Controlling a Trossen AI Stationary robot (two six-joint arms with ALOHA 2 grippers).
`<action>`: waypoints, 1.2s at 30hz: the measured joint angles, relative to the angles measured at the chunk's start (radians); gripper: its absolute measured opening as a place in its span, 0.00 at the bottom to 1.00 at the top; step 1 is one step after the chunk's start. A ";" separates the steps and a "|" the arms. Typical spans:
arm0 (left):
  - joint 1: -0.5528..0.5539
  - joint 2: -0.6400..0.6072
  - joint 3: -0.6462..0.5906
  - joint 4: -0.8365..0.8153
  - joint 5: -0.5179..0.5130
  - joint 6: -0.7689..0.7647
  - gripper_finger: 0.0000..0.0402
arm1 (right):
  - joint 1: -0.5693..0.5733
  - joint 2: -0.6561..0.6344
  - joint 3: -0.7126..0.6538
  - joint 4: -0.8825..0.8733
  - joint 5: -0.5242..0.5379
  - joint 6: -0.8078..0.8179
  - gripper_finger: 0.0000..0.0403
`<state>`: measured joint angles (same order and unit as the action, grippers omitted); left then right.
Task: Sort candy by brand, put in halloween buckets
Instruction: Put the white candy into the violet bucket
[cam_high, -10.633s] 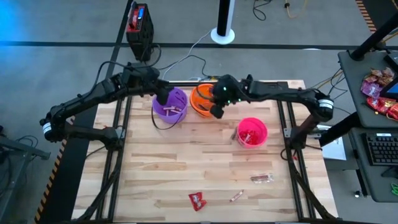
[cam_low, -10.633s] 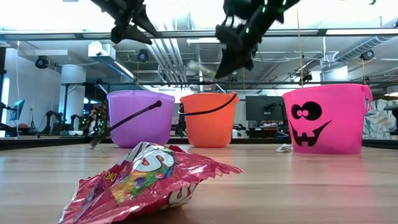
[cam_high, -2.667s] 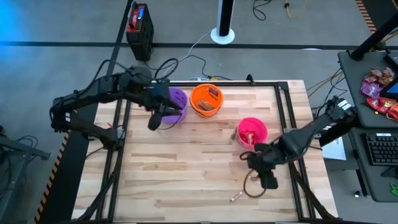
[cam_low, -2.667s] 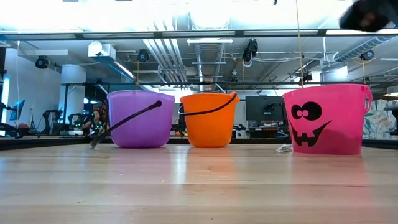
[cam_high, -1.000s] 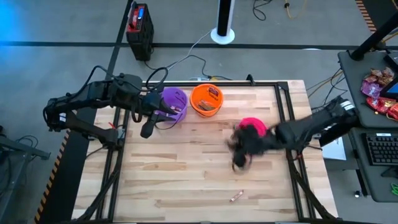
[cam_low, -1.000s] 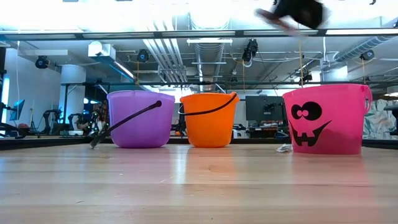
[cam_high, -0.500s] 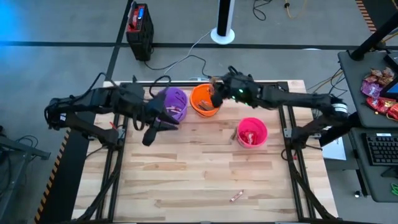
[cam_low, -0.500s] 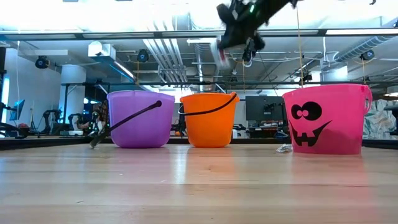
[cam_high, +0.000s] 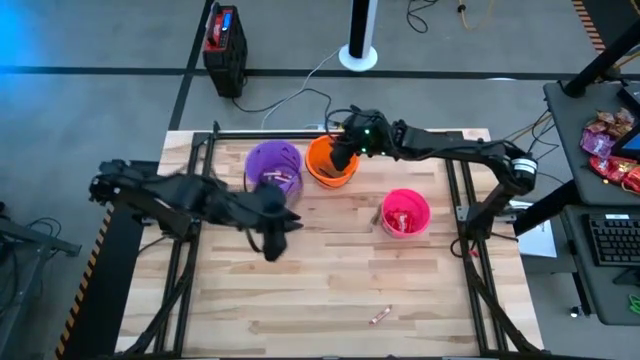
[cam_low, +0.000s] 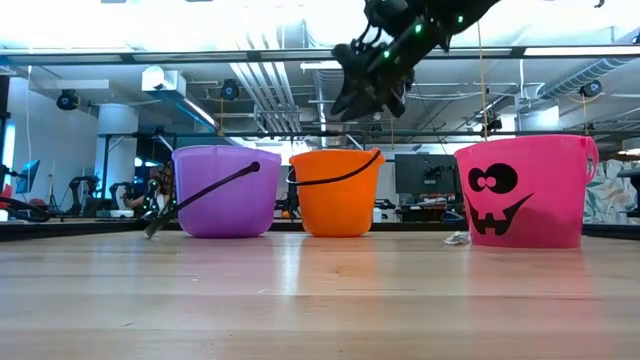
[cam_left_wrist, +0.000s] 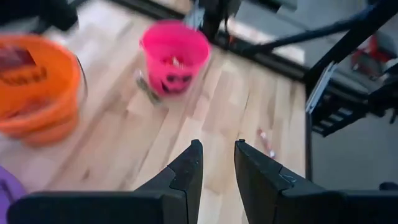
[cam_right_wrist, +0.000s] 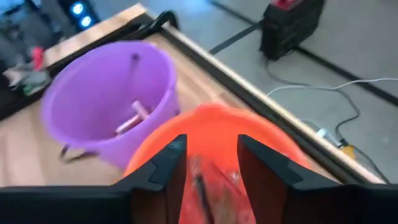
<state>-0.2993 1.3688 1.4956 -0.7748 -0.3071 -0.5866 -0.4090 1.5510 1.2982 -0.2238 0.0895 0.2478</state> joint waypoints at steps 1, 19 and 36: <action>-0.008 0.025 0.000 0.001 -0.002 -0.014 0.19 | 0.000 -0.007 0.014 -0.038 -0.016 -0.005 0.35; -0.134 0.652 -0.002 0.678 -0.005 0.339 0.19 | 0.045 -0.397 0.261 -0.616 -0.102 -0.084 0.41; -0.128 0.919 0.014 1.029 0.143 0.313 0.42 | 0.045 -0.358 0.230 -0.617 -0.036 -0.142 0.41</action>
<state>-0.4271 2.2880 1.5096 0.2538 -0.1646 -0.2737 -0.3641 1.1929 1.5284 -0.8410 0.0540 0.1062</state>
